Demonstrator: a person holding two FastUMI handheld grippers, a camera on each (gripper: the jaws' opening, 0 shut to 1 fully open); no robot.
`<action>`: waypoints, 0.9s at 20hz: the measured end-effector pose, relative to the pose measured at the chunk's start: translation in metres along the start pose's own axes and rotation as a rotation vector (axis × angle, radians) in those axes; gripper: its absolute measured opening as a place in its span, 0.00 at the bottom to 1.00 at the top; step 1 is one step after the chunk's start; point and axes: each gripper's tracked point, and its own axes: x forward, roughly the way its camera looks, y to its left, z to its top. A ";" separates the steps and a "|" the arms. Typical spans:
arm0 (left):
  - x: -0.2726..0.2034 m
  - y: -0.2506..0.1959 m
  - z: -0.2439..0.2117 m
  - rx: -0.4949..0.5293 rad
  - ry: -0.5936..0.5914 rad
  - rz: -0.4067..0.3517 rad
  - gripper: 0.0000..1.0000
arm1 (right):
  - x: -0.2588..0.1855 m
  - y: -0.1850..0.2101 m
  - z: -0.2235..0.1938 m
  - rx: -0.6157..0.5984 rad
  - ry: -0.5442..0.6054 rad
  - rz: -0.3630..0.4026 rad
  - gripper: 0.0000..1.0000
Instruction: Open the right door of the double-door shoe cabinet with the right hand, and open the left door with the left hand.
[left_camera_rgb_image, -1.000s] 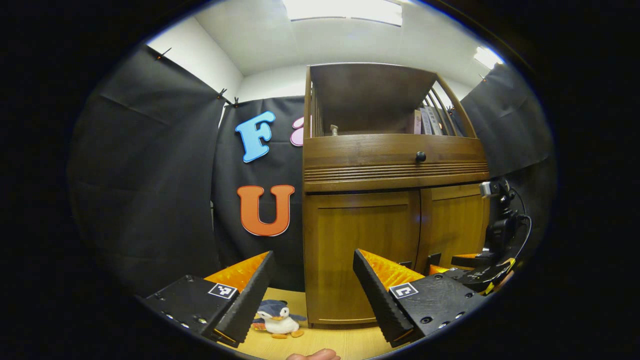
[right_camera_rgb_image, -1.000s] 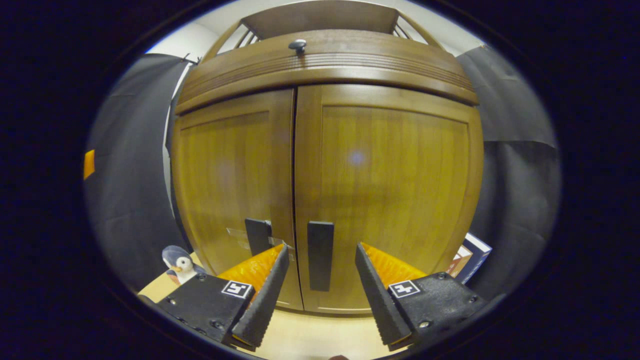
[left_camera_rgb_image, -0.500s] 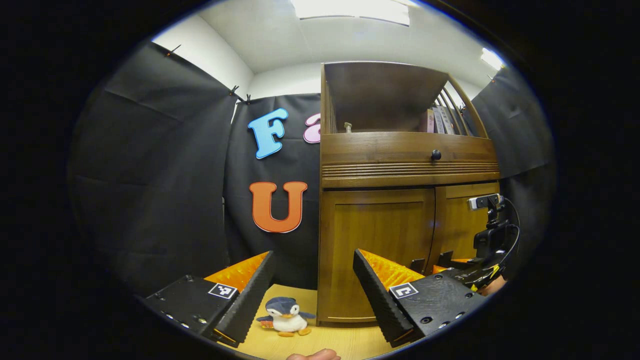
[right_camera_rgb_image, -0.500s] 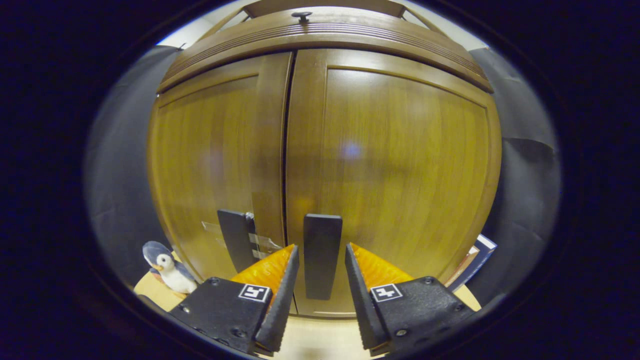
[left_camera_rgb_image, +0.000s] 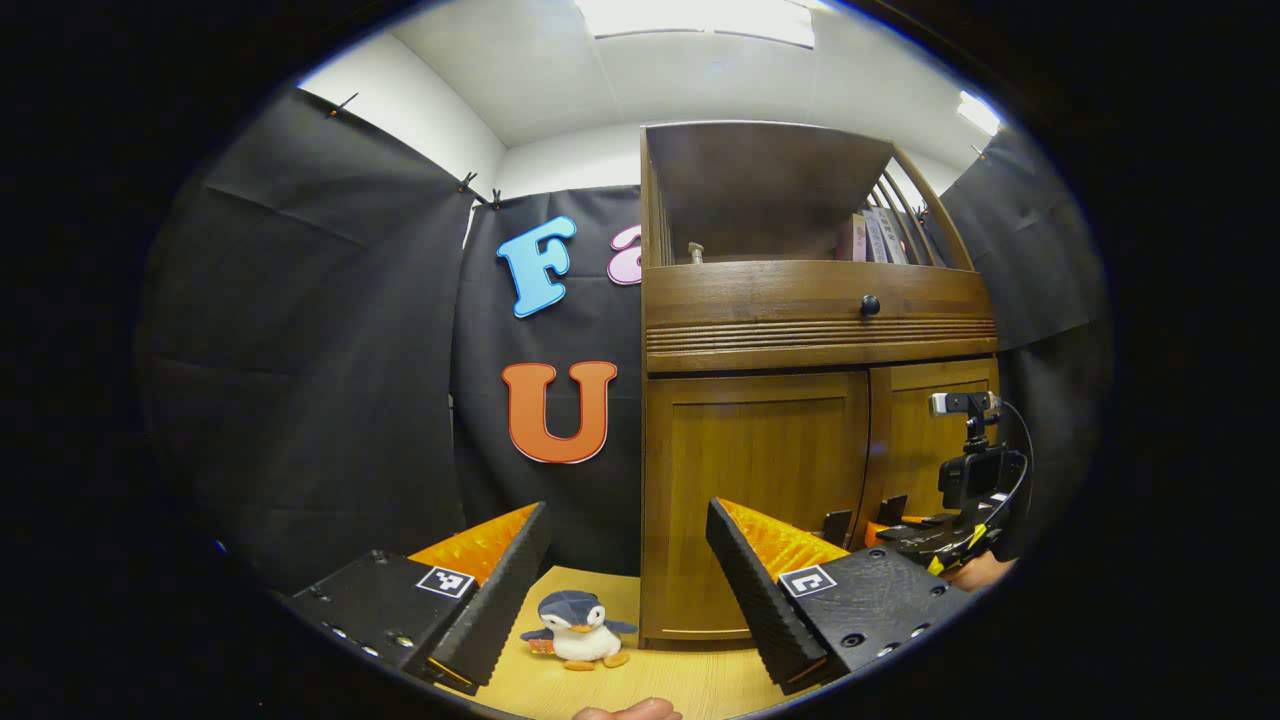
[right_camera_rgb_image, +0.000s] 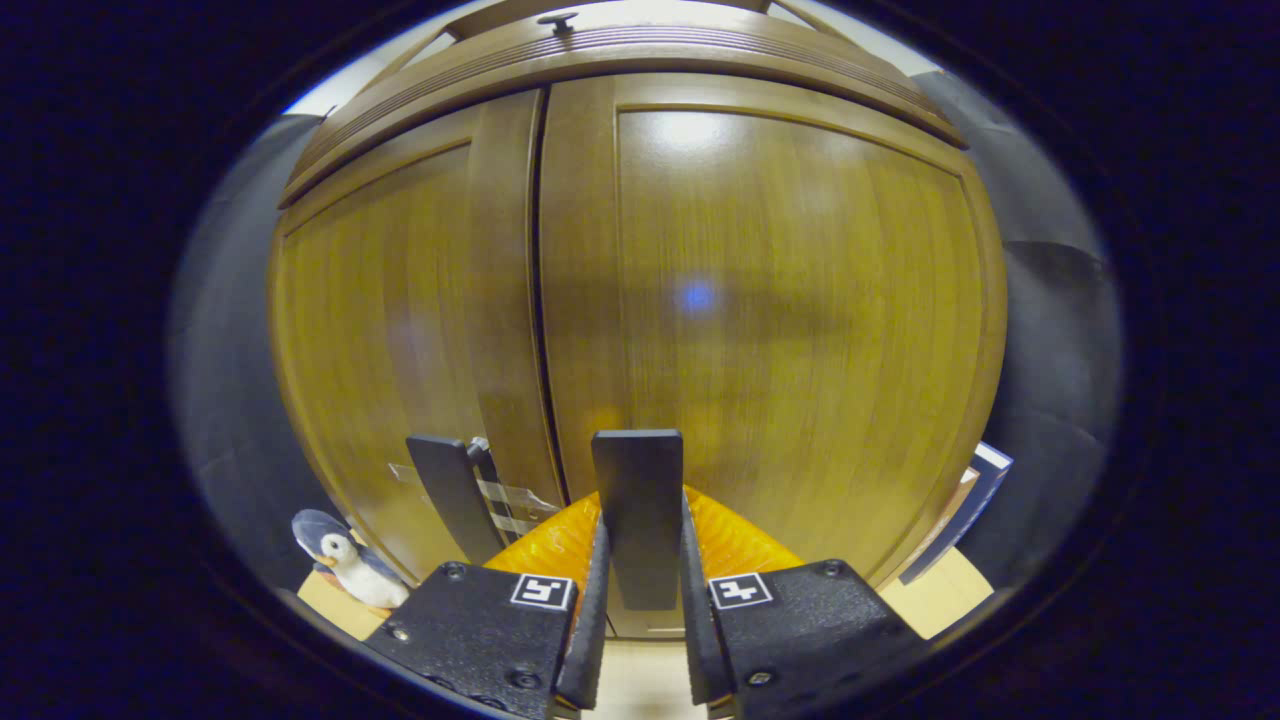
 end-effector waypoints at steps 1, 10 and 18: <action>-0.001 0.000 0.000 -0.002 -0.001 -0.002 0.95 | 0.000 -0.001 -0.001 -0.002 0.003 0.004 0.35; -0.005 -0.007 -0.004 -0.019 0.016 -0.022 0.95 | -0.024 -0.004 -0.009 0.003 0.020 0.013 0.30; -0.003 -0.017 -0.003 -0.041 0.022 -0.032 0.95 | -0.064 -0.015 -0.018 -0.007 -0.013 0.048 0.30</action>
